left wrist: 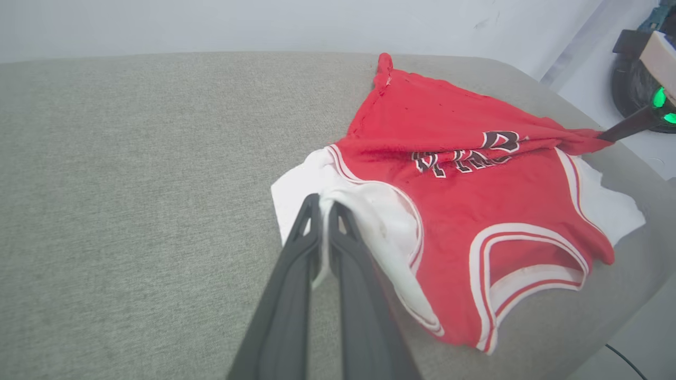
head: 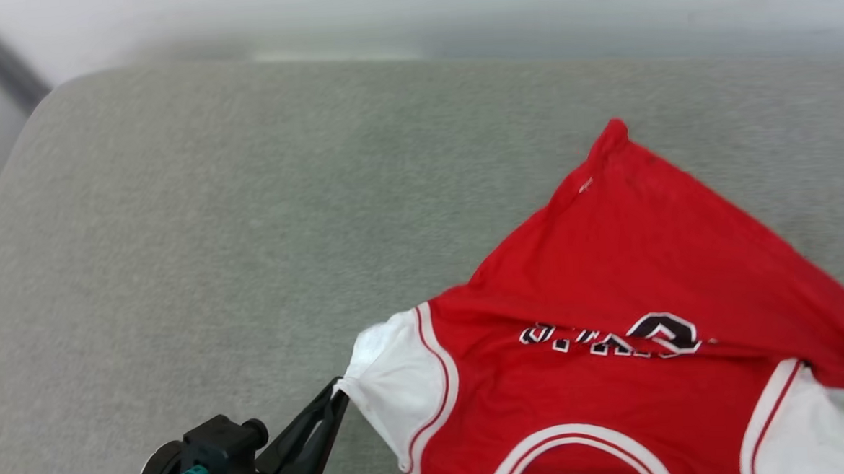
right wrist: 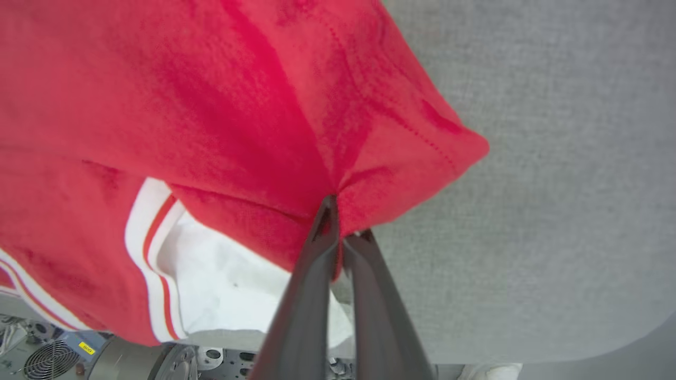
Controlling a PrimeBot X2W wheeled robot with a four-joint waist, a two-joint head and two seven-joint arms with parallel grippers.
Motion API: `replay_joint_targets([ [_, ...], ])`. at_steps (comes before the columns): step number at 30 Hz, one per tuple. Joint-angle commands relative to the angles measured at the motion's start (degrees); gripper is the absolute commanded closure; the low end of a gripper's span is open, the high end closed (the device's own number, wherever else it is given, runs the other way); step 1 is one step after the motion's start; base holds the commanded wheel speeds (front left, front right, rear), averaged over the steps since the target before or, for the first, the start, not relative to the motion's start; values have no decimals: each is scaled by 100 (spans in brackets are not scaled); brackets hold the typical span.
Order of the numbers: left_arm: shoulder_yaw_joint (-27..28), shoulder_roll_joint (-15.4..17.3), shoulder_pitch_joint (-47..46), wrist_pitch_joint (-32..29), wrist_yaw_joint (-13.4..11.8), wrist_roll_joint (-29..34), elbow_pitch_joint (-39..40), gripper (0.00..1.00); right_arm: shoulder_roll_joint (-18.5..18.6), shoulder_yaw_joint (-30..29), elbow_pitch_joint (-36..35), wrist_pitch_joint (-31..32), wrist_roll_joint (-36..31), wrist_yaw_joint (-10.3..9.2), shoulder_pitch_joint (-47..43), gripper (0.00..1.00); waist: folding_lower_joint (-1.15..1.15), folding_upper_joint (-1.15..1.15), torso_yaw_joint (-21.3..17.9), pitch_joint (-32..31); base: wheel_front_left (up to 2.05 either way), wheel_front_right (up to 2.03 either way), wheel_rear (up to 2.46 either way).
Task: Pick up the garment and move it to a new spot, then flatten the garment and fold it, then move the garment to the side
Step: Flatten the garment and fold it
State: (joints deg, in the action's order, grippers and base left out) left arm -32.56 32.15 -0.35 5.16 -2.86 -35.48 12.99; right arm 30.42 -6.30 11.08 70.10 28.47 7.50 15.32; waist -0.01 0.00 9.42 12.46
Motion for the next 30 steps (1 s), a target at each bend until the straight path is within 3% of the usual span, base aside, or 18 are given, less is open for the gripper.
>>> replay_joint_targets([
  [1, 65, 8, 63, 78, -64, -18, -8, 100, -90, -77, -156, -60, 130, -2, -330, 100, 1, 0, -406, -344, 0, 0, 0],
  [11, 124, -114, 146, 212, -170, -126, -112, 100, -543, -624, -629, -440, 334, -2, -1717, 100, 1, 0, -724, -556, 0, 0, 0],
  [17, 97, -133, 173, 255, -192, -152, -161, 100, -716, -655, -679, -648, 341, -2, -2181, 100, 1, 0, -791, -633, 0, 0, 0],
  [18, 95, -132, 185, 261, -198, -144, -160, 100, -724, -652, -698, -684, 343, -2, -2209, 78, 1, 0, -800, -642, 0, 0, 0],
  [19, 92, -130, 199, 265, -204, -144, -153, 100, -707, -635, -716, -721, 344, -2, -2222, 0, 1, 0, -805, -647, 0, 0, 0],
  [30, 46, -106, 103, 217, -233, -67, 16, 100, -262, -492, -1167, -654, 676, -2, -1655, 0, 1, 0, -664, -504, 0, 0, 0],
])
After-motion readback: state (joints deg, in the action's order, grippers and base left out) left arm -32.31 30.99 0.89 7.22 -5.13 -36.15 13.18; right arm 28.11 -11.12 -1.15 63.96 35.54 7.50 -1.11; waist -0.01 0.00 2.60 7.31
